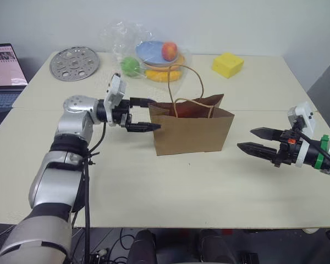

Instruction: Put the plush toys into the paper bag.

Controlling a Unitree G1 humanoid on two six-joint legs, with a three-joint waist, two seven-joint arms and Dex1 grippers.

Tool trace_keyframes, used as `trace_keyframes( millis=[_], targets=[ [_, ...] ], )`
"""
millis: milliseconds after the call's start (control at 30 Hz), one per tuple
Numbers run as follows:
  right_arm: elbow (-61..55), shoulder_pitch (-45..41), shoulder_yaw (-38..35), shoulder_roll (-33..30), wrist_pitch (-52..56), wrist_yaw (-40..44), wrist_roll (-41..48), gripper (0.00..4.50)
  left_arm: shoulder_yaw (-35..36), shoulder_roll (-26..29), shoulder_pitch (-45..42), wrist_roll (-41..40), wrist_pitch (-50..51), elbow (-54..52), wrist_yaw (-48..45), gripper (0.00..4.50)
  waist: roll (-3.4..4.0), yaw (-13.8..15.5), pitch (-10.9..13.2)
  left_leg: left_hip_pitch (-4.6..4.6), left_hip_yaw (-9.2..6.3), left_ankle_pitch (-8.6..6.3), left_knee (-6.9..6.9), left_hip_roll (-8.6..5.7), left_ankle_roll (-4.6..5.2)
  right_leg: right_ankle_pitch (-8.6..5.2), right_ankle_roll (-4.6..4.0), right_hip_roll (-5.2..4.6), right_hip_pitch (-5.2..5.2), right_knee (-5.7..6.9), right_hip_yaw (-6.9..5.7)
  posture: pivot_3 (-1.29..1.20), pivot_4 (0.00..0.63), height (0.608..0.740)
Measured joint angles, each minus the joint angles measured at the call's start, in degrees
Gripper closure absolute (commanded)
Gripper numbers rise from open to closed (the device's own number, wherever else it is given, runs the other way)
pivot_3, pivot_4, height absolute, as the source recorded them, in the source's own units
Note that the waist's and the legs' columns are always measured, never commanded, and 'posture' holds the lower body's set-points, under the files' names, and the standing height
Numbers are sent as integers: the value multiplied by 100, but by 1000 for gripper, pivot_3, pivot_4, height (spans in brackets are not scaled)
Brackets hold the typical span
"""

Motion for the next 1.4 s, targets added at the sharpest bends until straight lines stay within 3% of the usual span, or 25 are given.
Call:
trace_keyframes(
  millis=[333, 433, 867, 1067, 1167, 1300, 1400],
  targets=[
    [40, -139, 78, 39, 12, -18, -34, 0, 269, -378, -52, 585, -460, 506, 214, 15, 0, 18, 0, -1, 0, 0, 3, -2, 0, 0, 0, 0, 1, 0, 0, 0, 150, 740],
    [35, -126, 71, 42, 27, -60, -33, 0, 283, -477, -63, 653, -544, 595, 154, 590, 0, 16, 0, -1, 0, 0, 1, -2, 1, 0, 0, 0, 1, 0, 0, 0, 150, 740],
    [-20, -9, -52, 86, 53, -138, -35, 0, 510, -495, -217, 741, -420, 652, -44, 4478, 0, 12, 0, 0, 1, 0, 2, -2, 0, 0, 0, 0, 1, 1, 0, 0, 150, 740],
    [-2, 47, -94, 82, 49, -126, -129, 0, 453, -495, -252, 744, -330, 588, -38, 4478, 0, 13, 0, -1, 0, 0, 2, -2, 0, 0, 0, 0, 0, 1, 0, 0, 150, 740],
    [161, 296, -320, -96, 39, -69, -284, 0, 98, -356, -496, 66, 396, 138, -47, 4478, -2, 45, 1, -20, -7, 0, 6, -3, 0, 0, 0, -1, -9, 1, -6, 0, 150, 740],
    [238, 1155, -1084, -545, 43, 299, -520, 0, -897, 265, -1004, -1016, 554, -771, -51, 4478, 0, 46, 0, -17, -4, 0, -2, -3, 1, 0, 0, -2, -7, -9, -5, 0, 150, 740],
    [83, 1861, -1646, -637, 68, 582, -656, 0, -1481, 272, -1124, -1325, 211, -671, -56, 4478, 12, 37, -7, 11, -1, -2, -7, -3, 4, -1, 0, -1, 13, -6, -2, 0, 150, 740]
  ],
)
